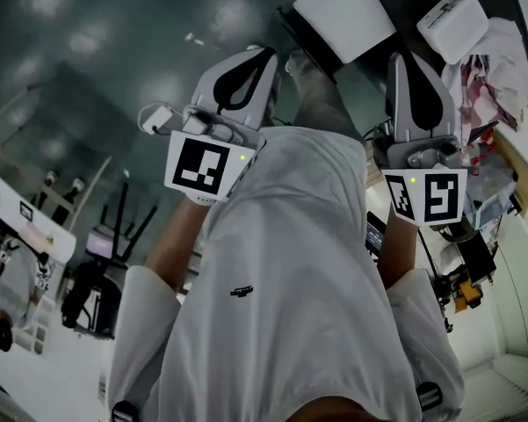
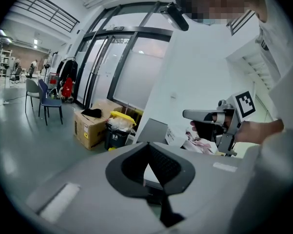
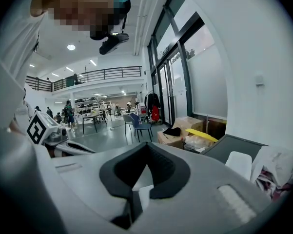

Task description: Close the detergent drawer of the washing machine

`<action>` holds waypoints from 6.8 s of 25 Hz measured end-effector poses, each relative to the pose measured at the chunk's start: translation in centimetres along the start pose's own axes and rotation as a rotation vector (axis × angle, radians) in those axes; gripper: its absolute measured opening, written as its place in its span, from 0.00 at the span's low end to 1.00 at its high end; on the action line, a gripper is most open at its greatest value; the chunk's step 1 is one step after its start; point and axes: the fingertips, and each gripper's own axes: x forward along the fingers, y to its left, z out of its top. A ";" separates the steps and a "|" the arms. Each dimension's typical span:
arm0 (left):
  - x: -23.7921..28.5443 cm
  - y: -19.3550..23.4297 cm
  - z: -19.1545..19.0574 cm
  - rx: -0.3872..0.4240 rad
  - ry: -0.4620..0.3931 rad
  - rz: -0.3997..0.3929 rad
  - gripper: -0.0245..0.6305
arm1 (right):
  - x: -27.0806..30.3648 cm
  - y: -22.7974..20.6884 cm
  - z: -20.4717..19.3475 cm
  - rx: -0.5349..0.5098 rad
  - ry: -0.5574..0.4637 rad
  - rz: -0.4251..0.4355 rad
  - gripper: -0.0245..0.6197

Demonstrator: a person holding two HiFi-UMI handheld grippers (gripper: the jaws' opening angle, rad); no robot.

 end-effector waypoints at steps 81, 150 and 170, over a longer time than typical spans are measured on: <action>15.1 0.4 -15.8 0.234 0.266 -0.189 0.07 | 4.3 -5.4 -12.6 0.242 0.181 0.005 0.03; 12.7 0.3 -2.8 0.093 0.063 -0.107 0.07 | 1.3 -3.2 -5.5 0.050 0.040 0.025 0.02; -2.0 0.9 7.4 0.057 -0.146 0.060 0.07 | -0.6 1.1 2.1 -0.093 -0.069 0.014 0.02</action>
